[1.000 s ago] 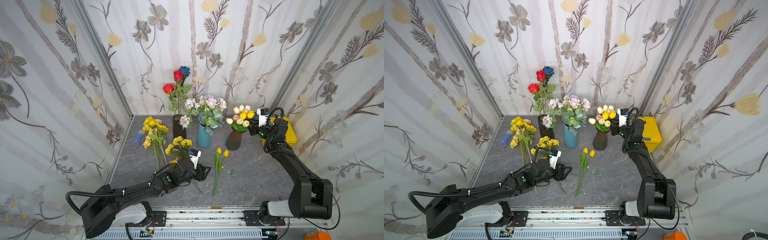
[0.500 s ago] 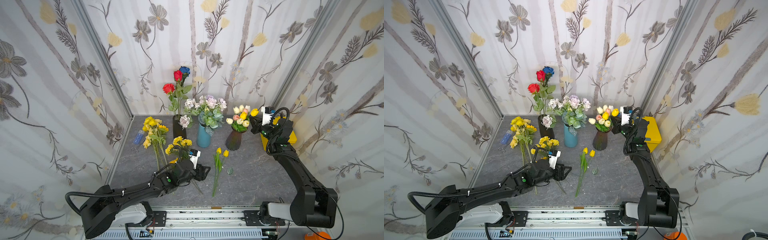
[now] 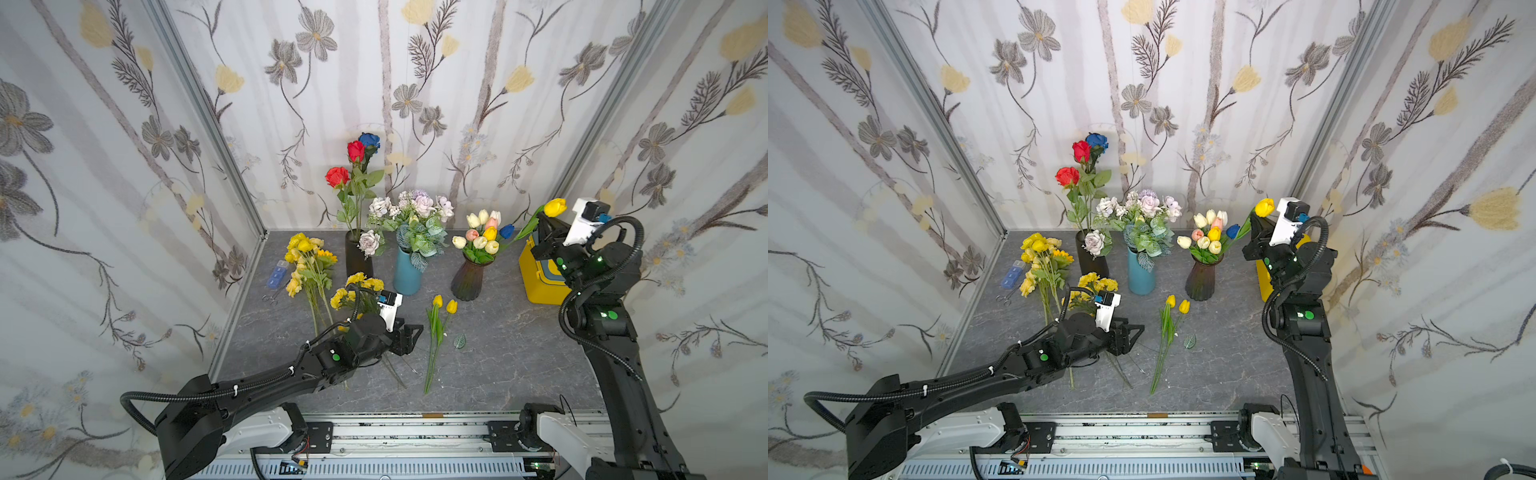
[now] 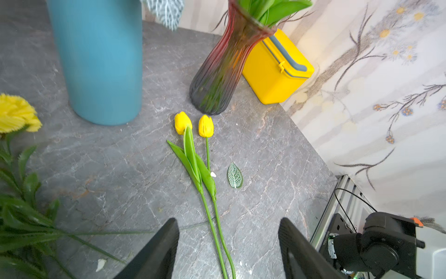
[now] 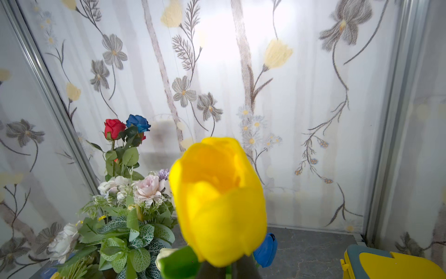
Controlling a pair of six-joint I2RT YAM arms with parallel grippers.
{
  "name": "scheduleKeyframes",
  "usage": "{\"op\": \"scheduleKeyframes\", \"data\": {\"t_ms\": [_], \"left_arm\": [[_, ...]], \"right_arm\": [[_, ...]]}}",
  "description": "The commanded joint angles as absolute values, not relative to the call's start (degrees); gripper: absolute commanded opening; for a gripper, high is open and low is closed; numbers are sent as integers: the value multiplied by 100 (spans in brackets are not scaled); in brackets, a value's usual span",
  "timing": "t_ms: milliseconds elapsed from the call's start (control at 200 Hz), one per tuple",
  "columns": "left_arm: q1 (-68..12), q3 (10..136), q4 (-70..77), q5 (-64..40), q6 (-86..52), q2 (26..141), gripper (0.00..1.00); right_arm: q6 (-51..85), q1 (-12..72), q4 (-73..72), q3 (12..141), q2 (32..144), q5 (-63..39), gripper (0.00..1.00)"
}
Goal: Pick out yellow flowers from the vase
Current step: Pick up the flower from the vase.
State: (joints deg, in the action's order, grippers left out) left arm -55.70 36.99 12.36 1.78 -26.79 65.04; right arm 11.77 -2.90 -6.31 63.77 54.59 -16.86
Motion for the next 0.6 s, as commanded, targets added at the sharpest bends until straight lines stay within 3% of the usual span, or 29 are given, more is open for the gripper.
{"op": "scheduleKeyframes", "data": {"t_ms": [0,130,355,595], "left_arm": [[-5555,3897,1208,606,-1955,6294,69],[-5502,4130,1278,725,-1382,6071,71],[-5498,4553,1368,396,-769,5969,71],[-5497,4649,2002,-564,-576,5816,72]], "right_arm": [[1391,-281,-108,6617,5156,-1136,0],[1540,-281,378,6953,4818,-1222,0],[1596,-281,1273,7597,4577,-2263,0],[2419,-265,525,7124,4502,-4132,0]]}}
